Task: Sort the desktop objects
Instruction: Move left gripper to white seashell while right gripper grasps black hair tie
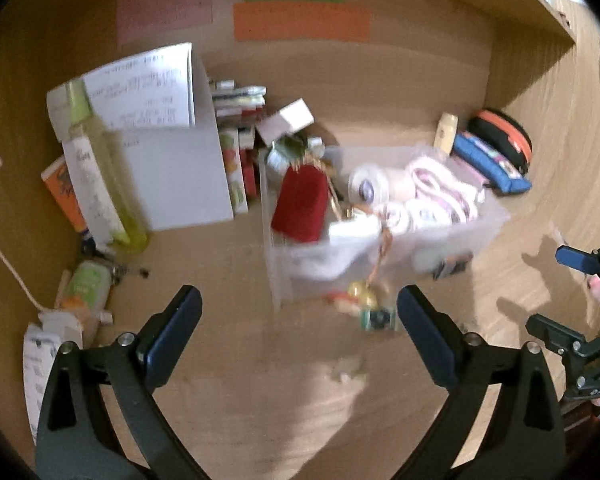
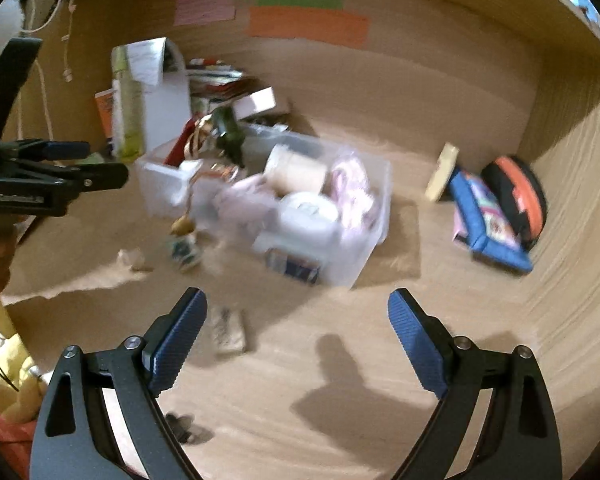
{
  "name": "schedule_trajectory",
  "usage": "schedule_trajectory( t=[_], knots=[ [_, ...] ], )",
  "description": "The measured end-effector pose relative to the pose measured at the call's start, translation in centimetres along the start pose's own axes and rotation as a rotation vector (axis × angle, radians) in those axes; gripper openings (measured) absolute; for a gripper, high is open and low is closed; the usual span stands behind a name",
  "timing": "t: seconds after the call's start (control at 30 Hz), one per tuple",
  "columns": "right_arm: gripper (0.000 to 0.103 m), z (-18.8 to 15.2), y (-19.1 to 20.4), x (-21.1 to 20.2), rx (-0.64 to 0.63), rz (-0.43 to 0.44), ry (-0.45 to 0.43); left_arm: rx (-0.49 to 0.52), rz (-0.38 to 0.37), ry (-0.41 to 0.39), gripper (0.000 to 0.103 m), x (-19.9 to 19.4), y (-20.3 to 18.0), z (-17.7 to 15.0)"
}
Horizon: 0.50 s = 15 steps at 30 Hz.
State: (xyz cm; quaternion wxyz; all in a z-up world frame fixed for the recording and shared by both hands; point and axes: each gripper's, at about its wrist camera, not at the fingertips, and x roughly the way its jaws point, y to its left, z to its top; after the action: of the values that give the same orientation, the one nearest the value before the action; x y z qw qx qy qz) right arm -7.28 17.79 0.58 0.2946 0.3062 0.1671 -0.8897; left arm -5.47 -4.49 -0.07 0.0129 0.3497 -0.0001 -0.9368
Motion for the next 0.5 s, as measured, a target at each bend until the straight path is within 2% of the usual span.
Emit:
schedule_trajectory(
  t=[0.1, 0.23, 0.33, 0.37, 0.43, 0.5],
  knots=[
    [0.091, -1.6, 0.9, -0.1, -0.004, 0.038, 0.02, -0.01, -0.035, 0.015, 0.099, 0.0, -0.1, -1.3],
    [0.091, -3.1, 2.0, -0.4, -0.016, 0.062, 0.036, -0.063, -0.076, -0.006, 0.099, -0.1, 0.3, -3.0],
    [0.089, -4.1, 2.8, -0.8, -0.013, 0.093, 0.039, -0.133, -0.166, -0.037, 0.099, -0.4, 0.8, -4.5],
    [0.089, -4.5, 3.2, -0.9, -0.013, 0.105, 0.039, -0.142, -0.168, -0.036, 0.099, -0.3, 0.8, -4.7],
    [0.088, -5.2, 3.7, -1.1, -0.013, 0.118, 0.038, -0.134, -0.12, -0.003, 0.099, -0.1, 0.6, -4.9],
    [0.077, -5.8, 4.4, -1.3, -0.023, 0.13, 0.043, -0.107, -0.09, 0.036, 0.099, 0.3, 0.3, -5.2]
  ],
)
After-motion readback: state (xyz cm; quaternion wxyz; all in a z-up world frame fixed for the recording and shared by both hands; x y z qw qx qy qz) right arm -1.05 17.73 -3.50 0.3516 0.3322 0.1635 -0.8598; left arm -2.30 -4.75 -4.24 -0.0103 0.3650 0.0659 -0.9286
